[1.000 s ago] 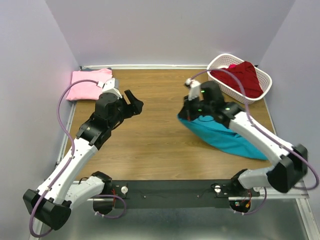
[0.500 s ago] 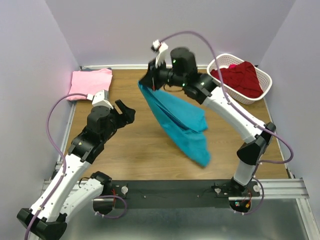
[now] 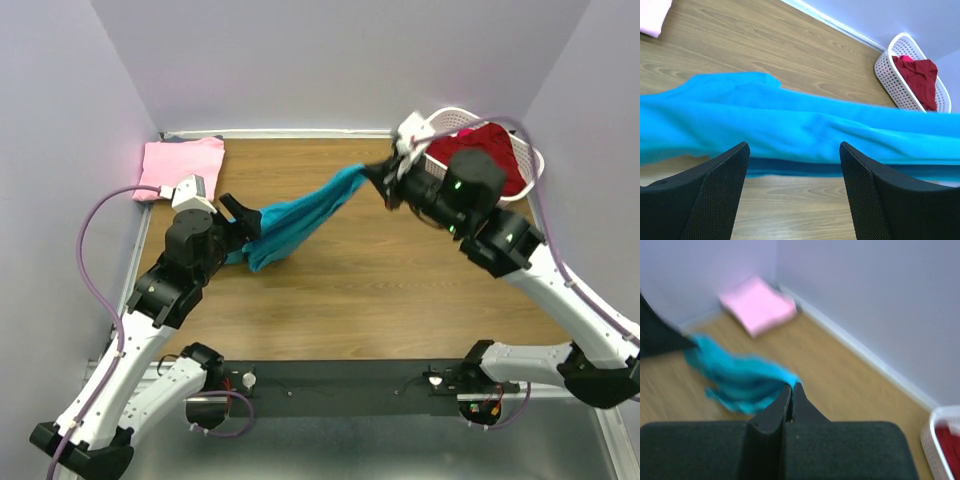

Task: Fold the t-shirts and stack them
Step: Flatten the tshirt out

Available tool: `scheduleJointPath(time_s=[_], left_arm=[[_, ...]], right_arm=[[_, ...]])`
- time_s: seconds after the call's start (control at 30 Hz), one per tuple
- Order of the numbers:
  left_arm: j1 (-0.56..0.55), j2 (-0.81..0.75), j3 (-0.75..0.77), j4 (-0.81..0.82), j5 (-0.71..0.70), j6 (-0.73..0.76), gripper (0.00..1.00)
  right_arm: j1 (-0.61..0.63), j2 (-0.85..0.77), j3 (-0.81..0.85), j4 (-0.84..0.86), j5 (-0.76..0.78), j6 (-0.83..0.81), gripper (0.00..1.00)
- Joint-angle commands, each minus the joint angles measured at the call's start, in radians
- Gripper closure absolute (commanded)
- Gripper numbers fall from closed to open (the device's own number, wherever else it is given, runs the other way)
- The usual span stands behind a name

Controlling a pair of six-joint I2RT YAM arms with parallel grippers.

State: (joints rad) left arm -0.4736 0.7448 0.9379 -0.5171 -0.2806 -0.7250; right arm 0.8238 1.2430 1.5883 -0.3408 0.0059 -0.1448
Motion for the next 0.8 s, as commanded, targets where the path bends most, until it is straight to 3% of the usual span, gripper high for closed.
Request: scheduleJointPath(time_s=[0.0, 0.03, 0.13, 0.27, 0.47, 0.77], left_arm=[[-0.003, -0.018, -0.045, -0.021, -0.045, -0.028, 0.20], [-0.002, -0.021, -0.066, -0.024, -0.049, -0.046, 0.20], [-0.002, -0.025, -0.108, -0.035, -0.071, -0.100, 0.20], [0.000, 0.010, -0.157, -0.028, -0.081, -0.155, 0.21], [0.062, 0.134, -0.205, 0.020, -0.097, -0.169, 0.21], [0.211, 0.277, -0.319, 0.084, 0.003, -0.221, 0.21]], right_arm=[[0.000, -0.150, -0.376, -0.035, 0.236, -0.101, 0.99], [-0.002, -0.178, -0.504, -0.033, 0.293, -0.066, 0.99], [-0.005, -0.276, -0.689, -0.032, 0.382, 0.054, 0.99], [-0.008, -0.393, -0.830, -0.033, 0.472, 0.231, 0.99], [-0.025, -0.384, -0.857, -0.041, 0.603, 0.310, 0.99], [-0.106, -0.214, -0.781, -0.041, 0.527, 0.349, 0.99]])
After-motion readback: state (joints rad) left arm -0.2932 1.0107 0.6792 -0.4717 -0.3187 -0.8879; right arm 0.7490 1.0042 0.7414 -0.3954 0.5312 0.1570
